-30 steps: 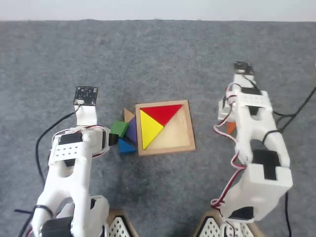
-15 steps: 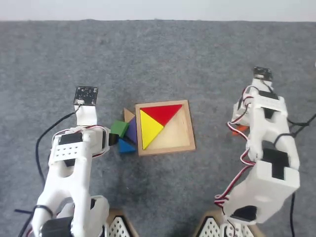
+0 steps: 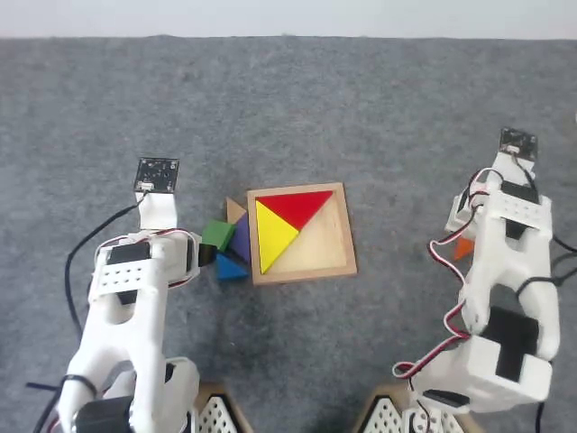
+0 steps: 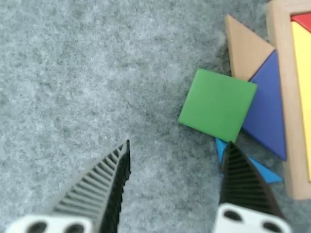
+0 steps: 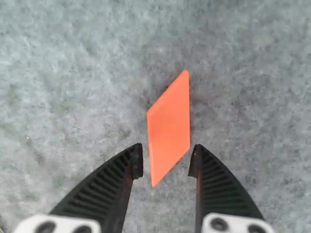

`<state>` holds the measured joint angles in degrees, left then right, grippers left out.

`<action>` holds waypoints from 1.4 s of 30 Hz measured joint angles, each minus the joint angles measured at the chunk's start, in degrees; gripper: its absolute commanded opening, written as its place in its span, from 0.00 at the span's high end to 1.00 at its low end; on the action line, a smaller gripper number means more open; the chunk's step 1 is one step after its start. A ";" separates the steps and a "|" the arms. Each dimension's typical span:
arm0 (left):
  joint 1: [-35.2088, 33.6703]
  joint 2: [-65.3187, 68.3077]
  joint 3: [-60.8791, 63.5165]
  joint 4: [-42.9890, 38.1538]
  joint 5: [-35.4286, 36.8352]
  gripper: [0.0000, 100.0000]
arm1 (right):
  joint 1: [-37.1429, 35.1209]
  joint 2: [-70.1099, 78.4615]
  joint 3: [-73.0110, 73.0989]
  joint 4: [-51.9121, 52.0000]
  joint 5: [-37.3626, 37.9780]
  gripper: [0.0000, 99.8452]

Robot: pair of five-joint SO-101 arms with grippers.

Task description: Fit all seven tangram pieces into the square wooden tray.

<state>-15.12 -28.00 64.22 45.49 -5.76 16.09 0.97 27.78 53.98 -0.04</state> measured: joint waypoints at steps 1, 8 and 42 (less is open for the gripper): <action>0.00 0.00 0.00 0.00 0.00 0.71 | 0.00 0.09 0.00 0.00 0.35 0.82; 0.00 0.00 0.00 0.00 0.00 0.71 | -1.32 6.07 -6.07 5.45 5.27 0.77; -0.09 0.00 1.58 -1.58 0.00 0.71 | -3.34 16.18 -11.16 1.49 12.13 0.95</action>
<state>-15.21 -28.00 65.80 43.91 -5.76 12.75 17.14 16.62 55.47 12.09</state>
